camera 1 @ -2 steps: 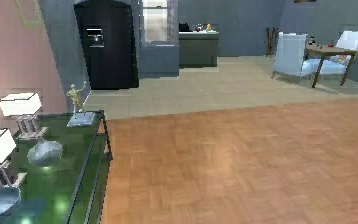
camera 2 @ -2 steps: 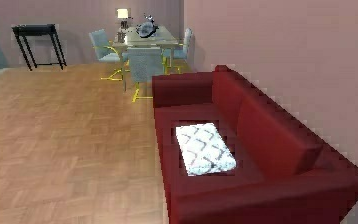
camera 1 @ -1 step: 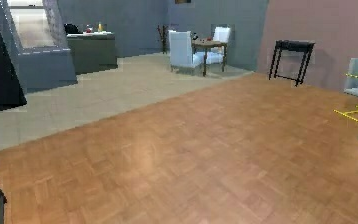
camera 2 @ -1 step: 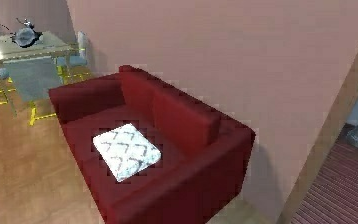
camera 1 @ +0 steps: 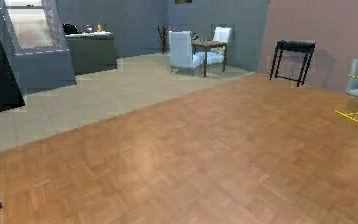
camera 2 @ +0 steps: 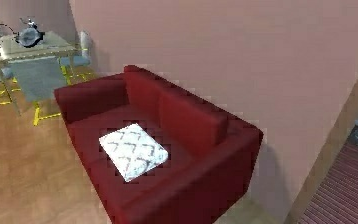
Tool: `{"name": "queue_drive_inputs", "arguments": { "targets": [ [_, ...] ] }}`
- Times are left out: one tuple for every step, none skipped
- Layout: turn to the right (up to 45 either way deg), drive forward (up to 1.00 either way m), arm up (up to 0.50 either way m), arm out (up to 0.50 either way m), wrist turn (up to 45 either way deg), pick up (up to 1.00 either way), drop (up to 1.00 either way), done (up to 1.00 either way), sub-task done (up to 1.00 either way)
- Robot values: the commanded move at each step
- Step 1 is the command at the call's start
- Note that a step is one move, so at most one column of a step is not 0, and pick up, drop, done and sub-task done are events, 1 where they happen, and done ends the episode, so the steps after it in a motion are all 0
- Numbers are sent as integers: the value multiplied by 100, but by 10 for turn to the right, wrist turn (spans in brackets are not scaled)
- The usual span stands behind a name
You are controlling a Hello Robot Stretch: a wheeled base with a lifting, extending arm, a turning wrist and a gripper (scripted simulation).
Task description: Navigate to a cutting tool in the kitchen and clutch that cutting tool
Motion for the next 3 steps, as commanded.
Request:
{"name": "queue_drive_inputs", "arguments": {
  "targets": [
    [-90, 0, 0, 0, 0, 0, 0, 0, 0],
    [0, 100, 0, 0, 0, 0, 0, 0, 0],
    [0, 100, 0, 0, 0, 0, 0, 0, 0]
  ]
}}
